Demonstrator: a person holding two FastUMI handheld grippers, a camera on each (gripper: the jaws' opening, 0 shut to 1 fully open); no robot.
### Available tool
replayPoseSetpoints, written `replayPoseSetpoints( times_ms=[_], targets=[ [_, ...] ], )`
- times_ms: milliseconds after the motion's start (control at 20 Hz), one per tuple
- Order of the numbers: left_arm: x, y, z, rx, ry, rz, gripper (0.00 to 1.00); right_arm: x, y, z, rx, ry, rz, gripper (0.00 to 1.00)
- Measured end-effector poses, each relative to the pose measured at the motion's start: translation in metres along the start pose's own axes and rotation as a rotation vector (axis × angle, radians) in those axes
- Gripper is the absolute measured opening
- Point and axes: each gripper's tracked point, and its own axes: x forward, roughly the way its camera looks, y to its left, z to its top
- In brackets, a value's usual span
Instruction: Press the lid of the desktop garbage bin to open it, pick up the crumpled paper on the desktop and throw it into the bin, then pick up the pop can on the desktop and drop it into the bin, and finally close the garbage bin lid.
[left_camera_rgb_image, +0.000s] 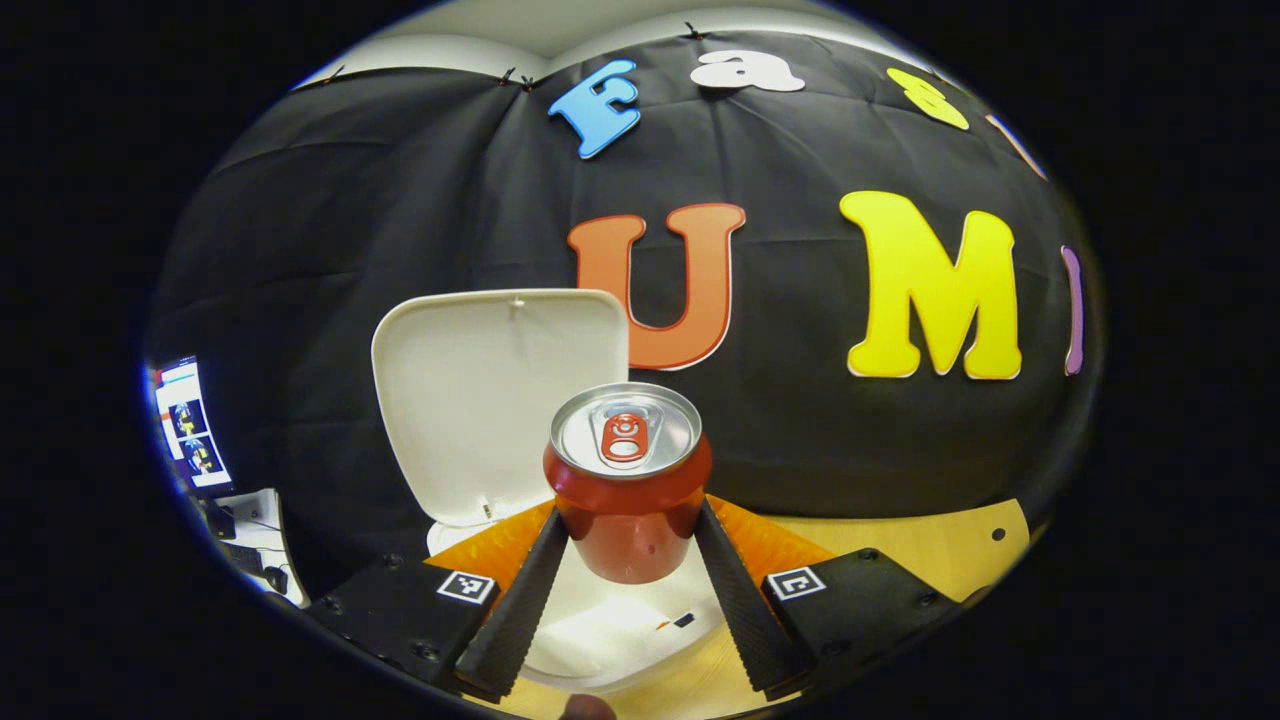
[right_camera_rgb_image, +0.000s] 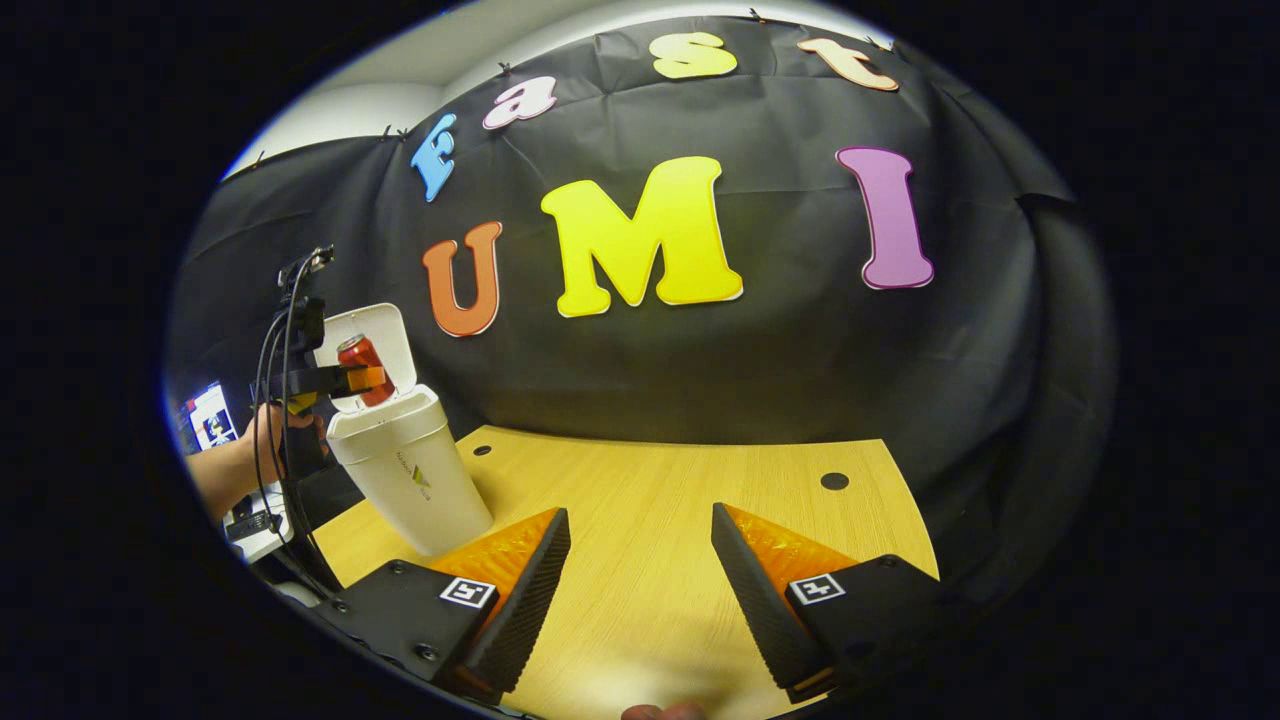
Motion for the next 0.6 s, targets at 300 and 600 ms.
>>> replayPoseSetpoints(
  times_ms=[300, 600],
  targets=[
    [0.006, 0.019, -0.022, -0.003, 0.072, 0.067, 0.87, -0.002, 0.019, -0.002, -0.031, 0.013, -0.009, 0.91],
    [-0.024, 0.019, 0.05, -0.129, -0.041, 0.155, 0.93, 0.008, 0.035, -0.005, -0.04, 0.032, 0.042, 0.9]
  ],
)
